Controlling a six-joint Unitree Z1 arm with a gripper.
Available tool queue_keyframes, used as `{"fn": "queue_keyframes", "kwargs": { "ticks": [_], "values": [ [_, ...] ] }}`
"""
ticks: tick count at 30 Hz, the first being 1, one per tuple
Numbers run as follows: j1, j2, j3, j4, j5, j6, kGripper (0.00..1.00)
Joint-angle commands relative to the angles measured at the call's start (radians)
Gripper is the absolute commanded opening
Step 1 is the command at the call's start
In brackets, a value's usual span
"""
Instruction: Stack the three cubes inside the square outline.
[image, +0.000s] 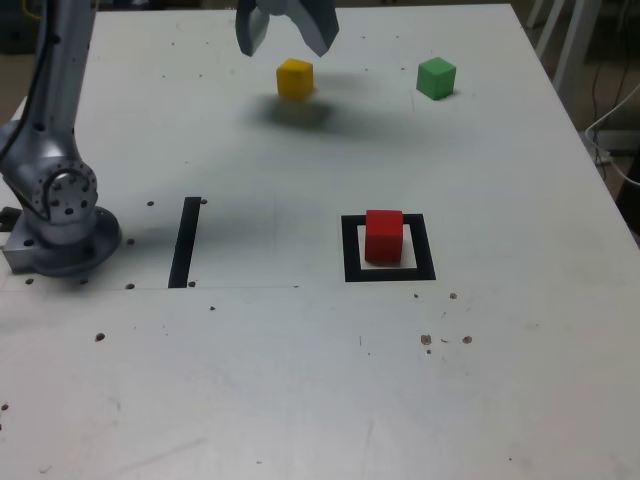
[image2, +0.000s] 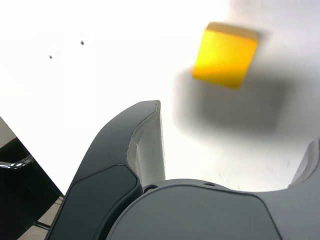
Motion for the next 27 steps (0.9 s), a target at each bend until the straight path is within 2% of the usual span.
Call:
{"fn": "queue_keyframes", "kwargs": {
  "ticks": [1,9,15,22,27],
  "values": [
    [0.011,0.025,-0.019,-0.004,0.0,0.004,0.99],
    [0.032,0.107,-0.072,-0.01,-0.021,0.015,0.99],
    [0.051,0.155,-0.1,-0.005,-0.033,0.016,0.94],
    [0.067,0.198,-0.117,0.012,-0.061,0.018,0.83],
    [0.067,0.216,-0.11,0.018,-0.102,0.008,0.67]
  ]
}}
